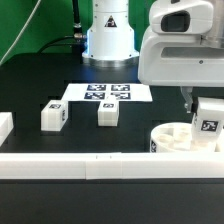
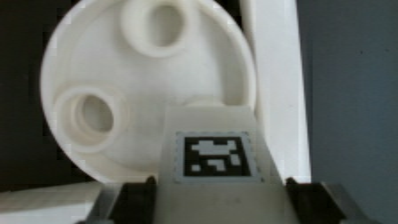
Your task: Assemble stool
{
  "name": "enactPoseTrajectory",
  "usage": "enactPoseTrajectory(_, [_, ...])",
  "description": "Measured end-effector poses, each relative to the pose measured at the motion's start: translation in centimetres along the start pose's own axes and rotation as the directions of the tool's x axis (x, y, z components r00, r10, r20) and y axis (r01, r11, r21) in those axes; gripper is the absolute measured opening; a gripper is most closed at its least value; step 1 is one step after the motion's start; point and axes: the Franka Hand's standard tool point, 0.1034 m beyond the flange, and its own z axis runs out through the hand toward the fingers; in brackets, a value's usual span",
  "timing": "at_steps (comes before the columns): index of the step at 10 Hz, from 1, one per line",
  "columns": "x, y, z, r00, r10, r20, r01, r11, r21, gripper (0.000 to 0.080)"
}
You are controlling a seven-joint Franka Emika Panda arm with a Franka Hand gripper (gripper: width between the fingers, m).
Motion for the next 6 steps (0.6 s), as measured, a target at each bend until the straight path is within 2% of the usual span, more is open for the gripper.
enactPoseTrajectory(5, [0.01, -0.11, 0.10, 0.999, 0.037, -0.008, -0.037, 0.999, 0.006, 0.0340])
enactPoseTrajectory(6, [-0.23, 0.03, 0.14, 0.985, 0.163, -0.050, -0.161, 0.986, 0.032, 0.0340])
